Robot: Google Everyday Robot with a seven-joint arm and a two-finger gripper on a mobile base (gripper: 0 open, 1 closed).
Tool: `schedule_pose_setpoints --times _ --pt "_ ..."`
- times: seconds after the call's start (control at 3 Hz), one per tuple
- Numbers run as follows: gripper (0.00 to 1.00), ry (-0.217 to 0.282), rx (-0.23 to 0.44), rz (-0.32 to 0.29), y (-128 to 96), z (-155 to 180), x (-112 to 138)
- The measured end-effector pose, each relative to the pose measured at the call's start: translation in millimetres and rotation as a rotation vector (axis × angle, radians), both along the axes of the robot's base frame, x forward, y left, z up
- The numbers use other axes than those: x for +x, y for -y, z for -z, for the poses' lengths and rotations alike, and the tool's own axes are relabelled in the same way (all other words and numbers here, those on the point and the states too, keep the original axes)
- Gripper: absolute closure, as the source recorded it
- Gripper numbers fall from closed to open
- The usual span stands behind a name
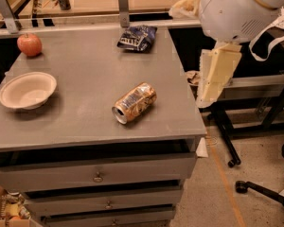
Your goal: Move orange can near paper bowl
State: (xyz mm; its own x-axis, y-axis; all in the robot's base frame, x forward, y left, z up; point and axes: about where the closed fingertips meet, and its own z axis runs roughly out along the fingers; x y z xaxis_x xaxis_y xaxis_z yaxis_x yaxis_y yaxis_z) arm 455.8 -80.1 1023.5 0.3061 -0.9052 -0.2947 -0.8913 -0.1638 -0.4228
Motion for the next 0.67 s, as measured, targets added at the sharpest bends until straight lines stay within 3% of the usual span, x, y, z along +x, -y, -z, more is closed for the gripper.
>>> schedule_pose_setpoints --times 0.33,0.67 --pt "0.0 -0.074 -0.026 -0.165 -14 40 26" --pt "0.0 -0.151 -0.077 -0.281 -27 82 45"
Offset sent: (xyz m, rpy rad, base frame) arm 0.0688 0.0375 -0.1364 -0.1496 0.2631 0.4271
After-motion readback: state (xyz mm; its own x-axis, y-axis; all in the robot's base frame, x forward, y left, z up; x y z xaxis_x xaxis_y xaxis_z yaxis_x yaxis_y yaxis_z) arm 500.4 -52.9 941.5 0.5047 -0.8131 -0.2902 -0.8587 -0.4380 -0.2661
